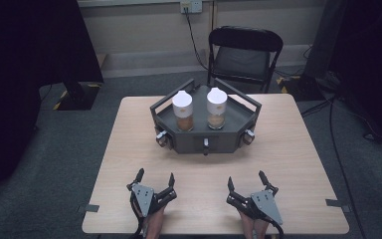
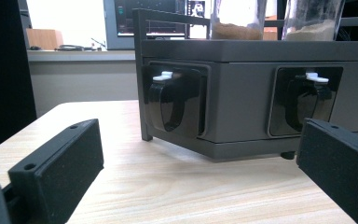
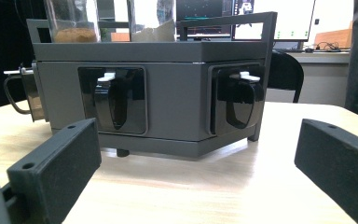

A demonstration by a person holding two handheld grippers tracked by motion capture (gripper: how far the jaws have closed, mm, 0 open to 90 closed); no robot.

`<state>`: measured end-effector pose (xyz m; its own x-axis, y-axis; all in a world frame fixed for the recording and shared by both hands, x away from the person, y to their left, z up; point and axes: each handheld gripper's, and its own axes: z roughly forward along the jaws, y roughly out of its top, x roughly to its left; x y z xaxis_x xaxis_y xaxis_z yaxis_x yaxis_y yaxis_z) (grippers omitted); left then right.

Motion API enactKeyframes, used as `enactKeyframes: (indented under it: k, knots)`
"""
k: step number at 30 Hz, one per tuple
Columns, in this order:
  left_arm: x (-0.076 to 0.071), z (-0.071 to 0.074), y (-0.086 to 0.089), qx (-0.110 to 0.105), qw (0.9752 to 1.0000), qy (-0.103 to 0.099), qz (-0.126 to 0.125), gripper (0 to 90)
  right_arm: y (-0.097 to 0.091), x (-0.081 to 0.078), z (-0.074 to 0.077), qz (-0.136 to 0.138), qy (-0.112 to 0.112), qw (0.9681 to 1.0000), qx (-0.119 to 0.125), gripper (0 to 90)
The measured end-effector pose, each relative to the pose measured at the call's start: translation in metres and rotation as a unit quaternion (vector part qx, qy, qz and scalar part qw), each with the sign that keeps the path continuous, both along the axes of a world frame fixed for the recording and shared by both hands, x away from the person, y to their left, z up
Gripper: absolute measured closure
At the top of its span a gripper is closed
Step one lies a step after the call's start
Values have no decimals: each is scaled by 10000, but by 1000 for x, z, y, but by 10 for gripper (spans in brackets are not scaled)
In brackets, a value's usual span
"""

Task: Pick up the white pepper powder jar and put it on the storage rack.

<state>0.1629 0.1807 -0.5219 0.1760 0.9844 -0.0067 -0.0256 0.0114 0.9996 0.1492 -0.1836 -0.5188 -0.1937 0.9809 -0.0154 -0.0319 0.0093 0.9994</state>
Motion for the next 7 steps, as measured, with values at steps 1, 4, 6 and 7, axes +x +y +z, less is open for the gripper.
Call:
enactKeyframes:
  k: [1,4,6,7]
  knots:
    - [0,0,0,1,10000,0,0,0,0,0,0,6,6,10000,7,0]
    - [0,0,0,1,10000,0,-1,0,0,0,0,9,-5,10000,-6,0]
    - [0,0,0,1,10000,0,0,0,-1,0,0,15,2,10000,1,0]
    - [0,0,0,1,10000,0,0,0,-1,0,0,16,0,10000,-3,0]
